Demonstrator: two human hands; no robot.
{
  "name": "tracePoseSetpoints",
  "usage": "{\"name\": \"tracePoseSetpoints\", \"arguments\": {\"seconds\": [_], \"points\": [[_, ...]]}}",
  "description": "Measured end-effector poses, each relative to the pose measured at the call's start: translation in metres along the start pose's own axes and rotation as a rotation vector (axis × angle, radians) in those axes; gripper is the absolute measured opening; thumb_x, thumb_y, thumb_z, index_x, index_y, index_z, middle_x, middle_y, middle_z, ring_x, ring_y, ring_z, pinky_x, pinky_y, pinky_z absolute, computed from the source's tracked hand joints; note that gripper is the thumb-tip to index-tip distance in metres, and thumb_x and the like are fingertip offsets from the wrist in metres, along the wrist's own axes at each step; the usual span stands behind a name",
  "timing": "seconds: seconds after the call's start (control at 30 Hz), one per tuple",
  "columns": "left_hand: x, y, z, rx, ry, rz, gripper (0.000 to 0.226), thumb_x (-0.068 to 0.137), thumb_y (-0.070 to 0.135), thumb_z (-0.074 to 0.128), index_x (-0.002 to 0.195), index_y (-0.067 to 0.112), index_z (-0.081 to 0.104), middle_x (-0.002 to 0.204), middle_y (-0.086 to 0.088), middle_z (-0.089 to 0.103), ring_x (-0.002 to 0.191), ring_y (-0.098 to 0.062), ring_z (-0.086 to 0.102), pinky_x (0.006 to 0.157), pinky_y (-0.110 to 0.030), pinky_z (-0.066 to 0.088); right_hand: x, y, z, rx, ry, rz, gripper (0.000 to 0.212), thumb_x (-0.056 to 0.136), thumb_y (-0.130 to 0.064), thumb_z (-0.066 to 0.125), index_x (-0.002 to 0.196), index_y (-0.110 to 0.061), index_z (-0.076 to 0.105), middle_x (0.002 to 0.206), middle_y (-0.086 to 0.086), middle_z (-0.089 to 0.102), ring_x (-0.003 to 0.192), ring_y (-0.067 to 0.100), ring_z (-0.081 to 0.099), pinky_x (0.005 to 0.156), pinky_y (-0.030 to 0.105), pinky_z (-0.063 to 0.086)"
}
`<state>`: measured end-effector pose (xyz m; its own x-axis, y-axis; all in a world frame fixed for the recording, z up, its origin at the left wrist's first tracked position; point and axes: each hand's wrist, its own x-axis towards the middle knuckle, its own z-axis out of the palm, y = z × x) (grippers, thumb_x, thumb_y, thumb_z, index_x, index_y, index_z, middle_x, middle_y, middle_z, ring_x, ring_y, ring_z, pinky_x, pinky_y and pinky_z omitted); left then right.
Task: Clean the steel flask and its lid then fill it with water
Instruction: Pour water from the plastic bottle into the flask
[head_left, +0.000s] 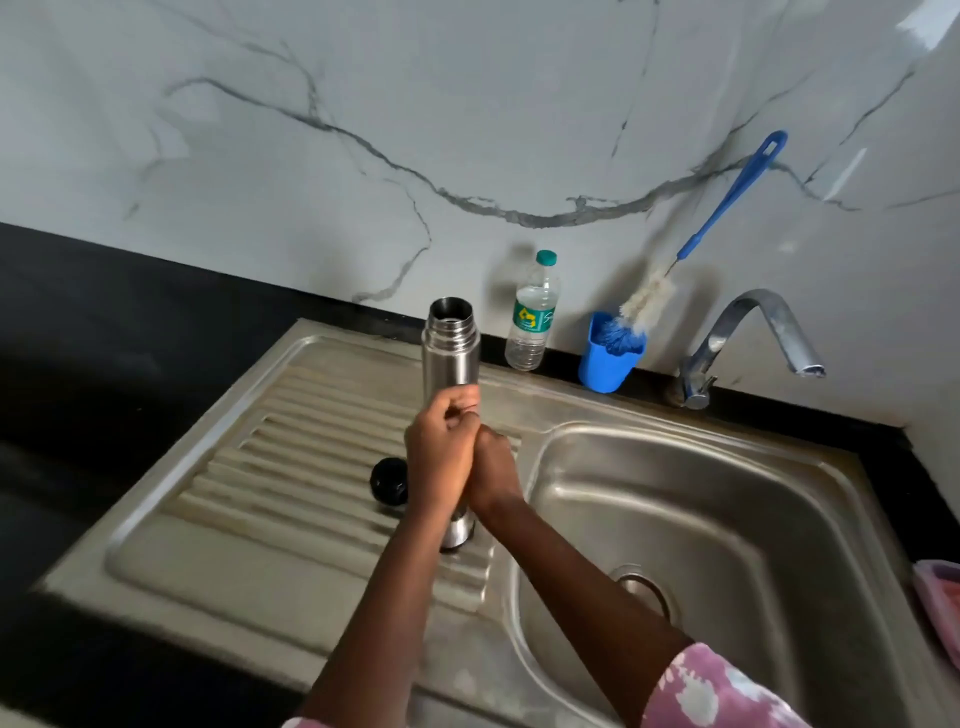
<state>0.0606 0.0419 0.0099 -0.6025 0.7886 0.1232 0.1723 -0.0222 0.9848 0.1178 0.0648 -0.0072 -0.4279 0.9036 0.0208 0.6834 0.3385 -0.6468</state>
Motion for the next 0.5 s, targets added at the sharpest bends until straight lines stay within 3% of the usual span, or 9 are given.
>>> {"name": "tracePoseSetpoints", "arguments": {"seconds": [0.07,0.17,0.23,0.3,0.37,0.5], "points": [[0.000,-0.006,-0.026,-0.018,0.061,-0.020,0.028,0.084,-0.006,0.057,0.102,0.012,0.068,0.094,0.002,0.069,0.086,-0.001,0.064,0.087,-0.014,0.047,0.001,-0.016,0.016,-0.078,-0.156,-0.076,0.030,0.086,-0.009,0.053,0.116,-0.005,0.060,0.110,0.016,0.064,0.100,0.033,0.060,0.077,0.032,0.046],[0.002,-0.015,-0.055,-0.024,0.103,-0.048,0.025,0.085,-0.003,0.058,0.100,0.015,0.068,0.097,0.001,0.070,0.094,-0.009,0.064,0.090,-0.020,0.047,0.007,-0.032,0.040,-0.283,-0.336,-0.111,0.043,0.085,-0.019,0.061,0.126,-0.010,0.050,0.124,0.015,0.052,0.113,0.035,0.052,0.090,0.038,0.046],[0.002,-0.020,-0.070,-0.004,0.119,-0.058,0.025,0.086,-0.002,0.058,0.100,0.017,0.067,0.098,0.002,0.069,0.095,-0.010,0.063,0.090,-0.019,0.047,0.011,-0.036,0.053,-0.427,-0.404,-0.118,0.050,0.085,-0.020,0.064,0.131,-0.015,0.047,0.129,0.014,0.044,0.118,0.036,0.047,0.094,0.042,0.042],[0.004,-0.026,-0.080,-0.013,0.131,-0.071,0.026,0.087,-0.002,0.058,0.098,0.020,0.066,0.095,0.004,0.069,0.098,-0.012,0.064,0.092,-0.023,0.048,0.013,-0.036,0.061,-0.500,-0.409,-0.146,0.043,0.088,-0.021,0.060,0.129,-0.019,0.048,0.125,0.014,0.044,0.116,0.037,0.048,0.092,0.042,0.043],[0.004,-0.029,-0.086,-0.034,0.129,-0.080,0.026,0.087,-0.001,0.058,0.097,0.022,0.066,0.096,0.003,0.069,0.099,-0.013,0.064,0.093,-0.027,0.049,0.017,-0.034,0.065,-0.456,-0.382,-0.146,0.035,0.090,-0.019,0.055,0.124,-0.019,0.051,0.118,0.014,0.048,0.111,0.037,0.054,0.086,0.040,0.046],[0.010,-0.029,-0.089,-0.046,0.142,-0.086,0.025,0.087,-0.002,0.057,0.097,0.019,0.066,0.097,0.003,0.068,0.101,-0.014,0.064,0.094,-0.025,0.048,0.019,-0.035,0.047,-0.221,-0.317,-0.088,0.044,0.076,-0.014,0.070,0.118,-0.021,0.058,0.112,0.014,0.058,0.101,0.032,0.060,0.079,0.032,0.048]]}}
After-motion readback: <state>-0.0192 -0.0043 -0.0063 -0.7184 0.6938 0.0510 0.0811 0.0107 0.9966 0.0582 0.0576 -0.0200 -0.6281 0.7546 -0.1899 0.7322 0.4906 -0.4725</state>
